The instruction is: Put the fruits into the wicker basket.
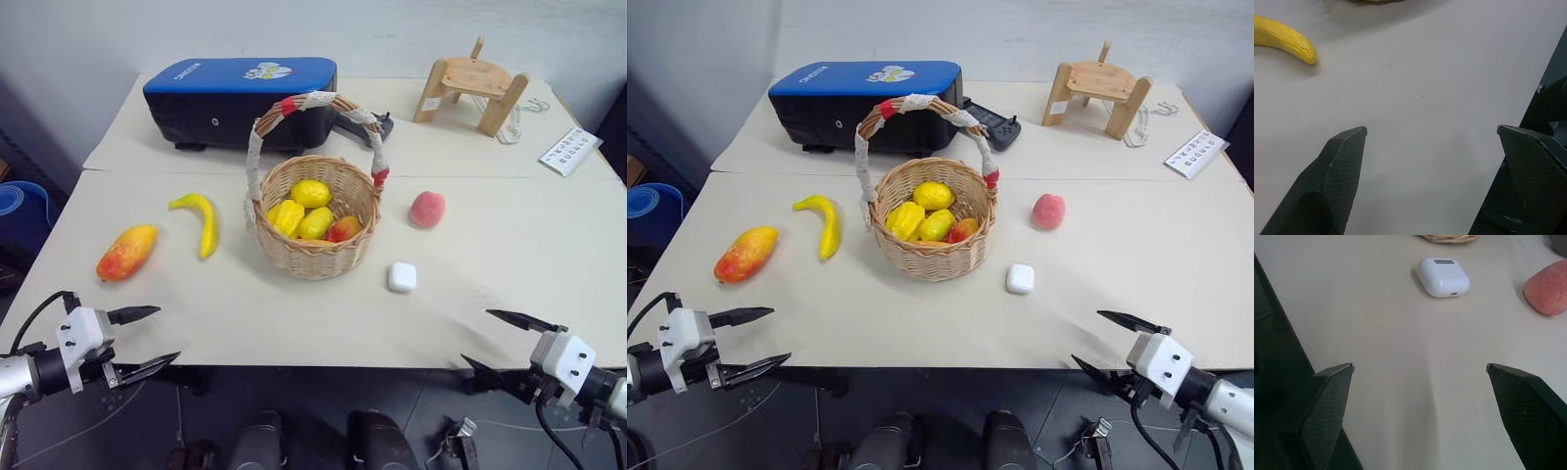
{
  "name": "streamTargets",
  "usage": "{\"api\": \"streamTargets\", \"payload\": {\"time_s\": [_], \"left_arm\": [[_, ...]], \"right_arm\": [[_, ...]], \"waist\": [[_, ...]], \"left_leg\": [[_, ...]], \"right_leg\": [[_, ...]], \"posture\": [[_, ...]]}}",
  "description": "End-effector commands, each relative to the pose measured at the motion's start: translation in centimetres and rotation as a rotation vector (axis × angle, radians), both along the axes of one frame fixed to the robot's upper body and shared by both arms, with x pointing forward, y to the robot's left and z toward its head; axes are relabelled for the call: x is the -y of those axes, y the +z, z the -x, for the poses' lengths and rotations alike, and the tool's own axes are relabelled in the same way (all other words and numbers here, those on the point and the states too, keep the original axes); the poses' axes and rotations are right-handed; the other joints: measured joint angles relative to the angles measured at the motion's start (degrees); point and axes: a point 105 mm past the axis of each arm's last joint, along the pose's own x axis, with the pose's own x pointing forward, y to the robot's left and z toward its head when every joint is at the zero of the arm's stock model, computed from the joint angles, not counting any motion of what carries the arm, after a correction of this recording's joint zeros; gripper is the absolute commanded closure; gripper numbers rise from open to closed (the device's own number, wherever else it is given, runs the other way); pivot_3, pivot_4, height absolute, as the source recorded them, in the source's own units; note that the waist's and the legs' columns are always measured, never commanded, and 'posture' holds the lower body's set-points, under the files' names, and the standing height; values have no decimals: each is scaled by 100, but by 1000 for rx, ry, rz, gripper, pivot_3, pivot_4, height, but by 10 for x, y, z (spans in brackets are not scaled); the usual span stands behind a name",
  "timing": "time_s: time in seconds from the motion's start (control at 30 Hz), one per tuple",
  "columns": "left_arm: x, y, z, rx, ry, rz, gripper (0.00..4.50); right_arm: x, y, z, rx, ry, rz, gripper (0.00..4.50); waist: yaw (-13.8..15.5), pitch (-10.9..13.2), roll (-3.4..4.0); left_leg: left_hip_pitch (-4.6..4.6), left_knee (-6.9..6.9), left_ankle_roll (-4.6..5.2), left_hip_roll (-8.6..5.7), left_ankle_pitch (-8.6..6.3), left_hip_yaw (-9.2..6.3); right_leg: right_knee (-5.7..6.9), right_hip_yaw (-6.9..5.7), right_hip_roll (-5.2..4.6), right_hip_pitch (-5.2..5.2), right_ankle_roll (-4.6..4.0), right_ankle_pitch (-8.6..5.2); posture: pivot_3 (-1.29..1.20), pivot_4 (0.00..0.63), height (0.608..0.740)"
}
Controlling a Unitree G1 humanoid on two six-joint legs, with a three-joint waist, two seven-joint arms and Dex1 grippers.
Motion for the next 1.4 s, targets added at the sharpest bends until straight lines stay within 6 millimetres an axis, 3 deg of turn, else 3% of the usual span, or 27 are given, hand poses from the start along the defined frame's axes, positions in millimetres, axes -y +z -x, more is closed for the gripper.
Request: {"api": "streamTargets", "payload": {"time_s": [0.03, 0.37, 0.43, 0.5, 0.63, 0.77, 0.9, 1.07, 1.23, 1.33, 1.4], "left_arm": [[-3, 6, -5, 37, 17, -14, 0], [21, 17, -9, -75, -55, 151, 0], [33, 22, -9, -76, -105, 172, 0], [53, 32, -11, -54, -183, 215, 0], [85, 51, -19, 7, -279, 304, 0], [112, 54, -20, 5, -362, 342, 0], [126, 54, -22, 9, -408, 347, 0], [131, 51, -21, -26, -436, 350, 0], [133, 46, -20, -55, -444, 337, 0], [134, 46, -20, -55, -448, 333, 0], [134, 47, -20, -59, -456, 328, 0]], "right_arm": [[2, 5, 1, 17, -28, -28, 21], [13, -1, 0, 3, -73, 10, 21], [20, 3, -4, 27, -120, -3, 21], [18, 19, -18, 72, -124, -35, 21], [-7, 40, -44, 44, -3, -95, 21], [-41, 43, -72, -27, 140, -101, 21], [-63, 29, -97, -107, 225, -52, 21], [-77, 19, -132, -131, 207, -57, 21], [-86, -5, -143, -244, 245, -19, 21], [-88, -4, -144, -249, 261, -40, 648], [-86, -2, -141, -248, 278, -50, 1338]], "waist": [[0, 0, 0], [5, 0, 0], [12, -1, -2], [2, -1, -2], [-37, 1, 2], [-44, 1, 2], [-10, 1, 2], [-11, 1, 2], [-32, 1, 2], [-34, 0, 0], [-34, 0, 0]], "left_leg": [[0, 1, 0, 0, 0, 0], [1, 3, -1, 0, 0, 0], [0, 5, -1, 0, 0, -1], [0, 7, -1, -1, 0, 0], [3, 18, -5, 3, 3, 1], [10, 17, -15, 19, 3, 2], [5, 26, -16, 19, 4, 2], [-19, 69, 4, 12, -5, 0], [-19, 76, 6, 14, -5, 7], [-16, 76, 5, 17, -5, 6], [-13, 76, 5, 17, -5, 6]], "right_leg": [[0, 0, 0, 0, 0, 0], [5, 1, 1, 0, 0, 0], [5, 1, 1, 1, 0, 0], [6, 2, 0, 2, 0, 0], [18, 8, 6, 2, -4, 3], [28, 4, 28, 1, -7, 4], [46, -5, 41, -3, -7, 4], [46, -16, 41, 0, -7, 4], [49, -17, 40, 0, -6, 4], [49, -18, 39, 3, -6, 4], [50, -18, 39, 5, -6, 4]], "posture": [[0, 150, 740], [0, 150, 740], [0, 150, 740], [0, 150, 740], [0, 150, 740], [0, 150, 740], [0, 150, 740], [0, 150, 740], [0, 150, 740], [0, 150, 740], [0, 150, 740]]}}
